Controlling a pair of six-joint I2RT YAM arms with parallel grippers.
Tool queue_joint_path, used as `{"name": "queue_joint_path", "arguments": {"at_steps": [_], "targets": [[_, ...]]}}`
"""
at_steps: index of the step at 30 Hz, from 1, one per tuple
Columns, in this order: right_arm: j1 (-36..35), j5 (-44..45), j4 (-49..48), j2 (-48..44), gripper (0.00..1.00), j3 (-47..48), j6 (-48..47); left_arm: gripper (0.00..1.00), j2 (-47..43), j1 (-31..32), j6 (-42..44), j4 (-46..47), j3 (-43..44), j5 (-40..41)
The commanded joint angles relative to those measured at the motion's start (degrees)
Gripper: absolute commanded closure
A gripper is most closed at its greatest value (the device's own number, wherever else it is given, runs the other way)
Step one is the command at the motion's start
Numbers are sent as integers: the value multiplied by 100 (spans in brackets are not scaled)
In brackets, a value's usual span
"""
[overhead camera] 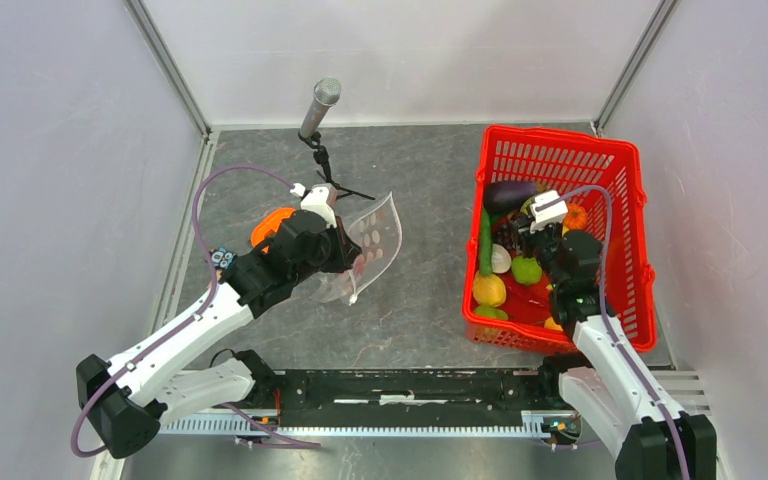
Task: Place the food in the zip-top bag and seal the zipper
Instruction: Pick up the fake vegetable from the bin, then place the fake vegetable in the zipper food storage bag.
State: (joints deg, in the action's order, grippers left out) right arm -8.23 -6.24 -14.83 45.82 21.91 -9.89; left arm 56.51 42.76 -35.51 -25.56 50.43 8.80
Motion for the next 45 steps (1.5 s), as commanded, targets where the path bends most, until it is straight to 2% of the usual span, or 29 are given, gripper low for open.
{"name": "queue_joint_path", "arguments": {"at_steps": [1,10,20,25,32,38,45], "targets": [[-12,2,70,90,83,197,454,98,-11,-23,74,253,127,-49],[41,-846,1007,506,80,1346,1248,98,-67,-35,52,253,48,-48],[47,-940,1368,-358,80,1650,1377,98,-172,-31,53,228,38,54],[46,-1066,1095,-987,80,1601,1510,98,-143,-31,46,236,37,11],[45,-1860,475,-1449,80,1676,1793,98,-128,-31,17,271,19,-7],[49,-3224,-675,-1540,81,1674,2463,98,-70,-31,13,315,61,-53],[41,-4402,-3377,-1207,82,1346,4397,98,-17,-31,118,368,155,-318]]}}
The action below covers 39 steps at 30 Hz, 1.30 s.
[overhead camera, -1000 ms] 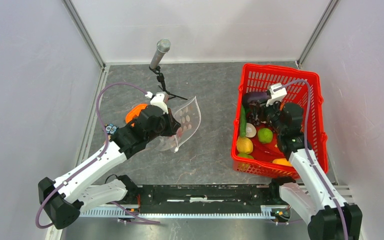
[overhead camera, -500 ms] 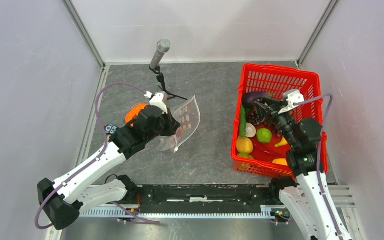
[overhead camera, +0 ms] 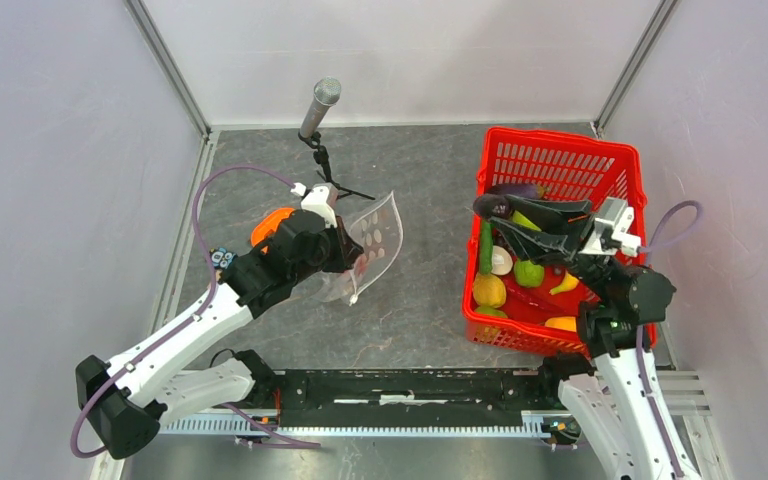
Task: Place the food in the zip-top bag and seal the zipper
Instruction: Place the fake vegetable in the zipper food storage bag.
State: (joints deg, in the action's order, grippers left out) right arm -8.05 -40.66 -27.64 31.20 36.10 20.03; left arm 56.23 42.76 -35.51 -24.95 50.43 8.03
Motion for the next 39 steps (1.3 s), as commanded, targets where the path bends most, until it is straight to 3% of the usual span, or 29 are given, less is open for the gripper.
{"name": "queue_joint_path", "arguments": {"at_steps": [1,5,8,11,16,18,28,32,35,39], "targets": [[10,-1108,-2499,354,82,-112,1703,98,11,-31,153,291,175,-280],[-99,-1218,-4190,723,83,-350,2782,98,20,-31,197,272,301,-533],[-432,-1398,-4248,999,83,-250,2789,98,27,-31,206,314,376,-767],[-980,-1348,-3749,1132,83,-143,2236,98,37,-31,224,333,445,-1026],[-2086,-721,-1095,1280,83,420,5,98,112,-31,276,300,486,-1316],[-2320,-507,-475,1369,84,572,-549,98,116,-31,273,298,476,-1380],[-2895,-467,-960,1966,82,477,-587,98,155,-29,392,289,528,-1462],[-3084,-233,-684,2283,80,521,-971,98,70,-31,405,201,579,-1402],[-3156,25,-261,2516,73,619,-1328,98,-14,-31,448,24,692,-1282],[-3202,179,-362,2882,71,636,-1411,98,-77,-31,516,-71,802,-1217]]}}
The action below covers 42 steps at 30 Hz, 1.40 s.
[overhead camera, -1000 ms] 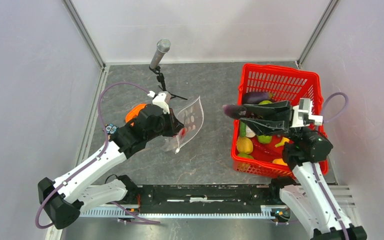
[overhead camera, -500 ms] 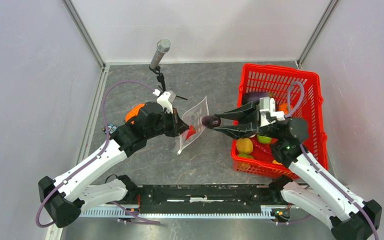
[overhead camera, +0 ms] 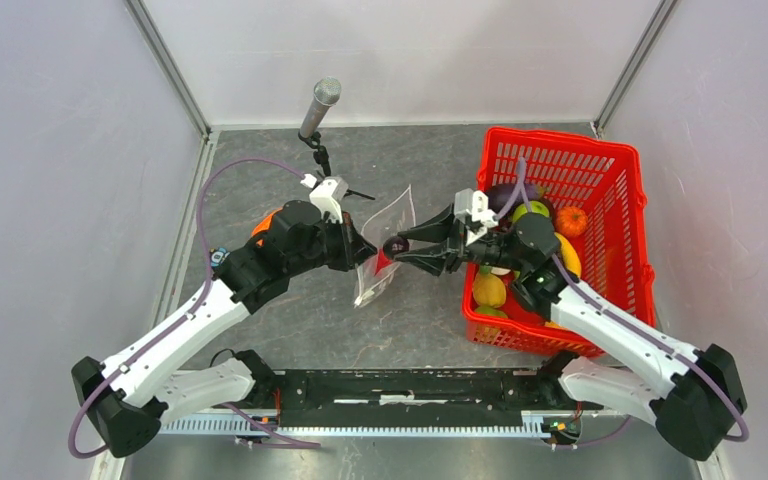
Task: Place the food in the zip-top bag and seal the zipper
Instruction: Place the fake vegetable in the zipper food storage bag, then move the bin to the center of the board.
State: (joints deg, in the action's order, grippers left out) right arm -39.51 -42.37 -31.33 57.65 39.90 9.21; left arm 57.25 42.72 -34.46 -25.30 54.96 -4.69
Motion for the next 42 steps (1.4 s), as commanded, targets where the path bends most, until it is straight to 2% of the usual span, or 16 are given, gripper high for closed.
{"name": "queue_joint_path", "arguments": {"at_steps": [1,5,11,14,16,18,23,30,33,35,36,40,42], "targets": [[-64,403,-202,275,71,187,-283,98,-181,-27,430,-49,364,54],[-78,530,-297,431,68,191,-443,98,-183,-27,467,-106,402,100],[-288,986,612,583,66,435,-1675,98,-151,-27,542,-147,487,95],[-329,950,1010,756,60,614,-2073,98,-147,-27,548,-151,516,106],[-338,848,1245,881,50,730,-2254,98,-160,-27,547,-151,503,158],[-341,905,1304,895,40,741,-2277,98,-184,-27,546,-189,498,258],[-338,955,1180,551,29,608,-2183,98,-232,-27,561,-335,508,639],[-338,932,1109,-112,29,474,-1822,98,-519,-27,515,-238,350,1132],[-338,1848,1191,-587,30,394,-1760,98,-902,-27,515,79,10,1435],[-339,2915,1310,-959,28,313,-1688,98,-889,-35,624,56,-2,1360],[-338,3607,1496,-1115,24,352,-1614,98,-799,-36,656,-69,75,1292],[-315,6305,3026,-1000,19,940,-1167,98,-424,-36,594,-257,159,1075],[-135,7208,4095,-673,18,1303,-718,98,-378,-36,556,-97,84,978]]}}
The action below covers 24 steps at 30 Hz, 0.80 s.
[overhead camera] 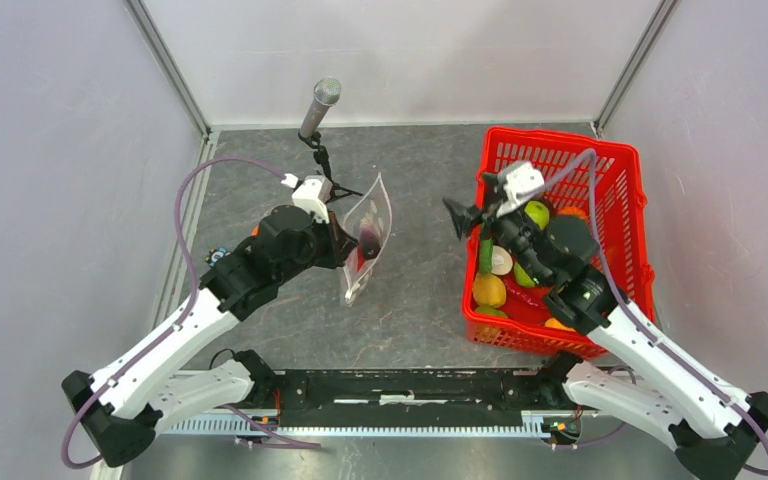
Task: Place the food in the zip-top bag and seal the zipper
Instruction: Move the bin to the center of the board.
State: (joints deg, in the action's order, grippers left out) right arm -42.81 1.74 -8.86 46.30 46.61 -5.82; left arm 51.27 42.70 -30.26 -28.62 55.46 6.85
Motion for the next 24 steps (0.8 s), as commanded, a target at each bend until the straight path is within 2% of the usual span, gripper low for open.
{"name": "queue_joint_path", "arguments": {"at_steps": [1,4,8,10,15,18,24], "targets": [[378,2913,2183,659,17,753,989,98,228,-33,136,295,10,-219],[1196,2380,2666,946,17,793,1510,98,276,-34,167,353,41,-287],[2181,1528,2138,1062,22,372,1641,98,233,-33,201,305,32,-287],[2589,1314,2107,1322,25,494,1644,98,193,-33,187,292,-8,-290],[3303,944,1283,2286,28,642,1532,98,142,-33,155,278,-54,-280],[3714,643,443,2934,31,758,1668,98,144,-33,144,278,-44,-290],[4008,307,-172,4395,31,2080,1663,98,129,-33,157,244,-53,-283]]}}
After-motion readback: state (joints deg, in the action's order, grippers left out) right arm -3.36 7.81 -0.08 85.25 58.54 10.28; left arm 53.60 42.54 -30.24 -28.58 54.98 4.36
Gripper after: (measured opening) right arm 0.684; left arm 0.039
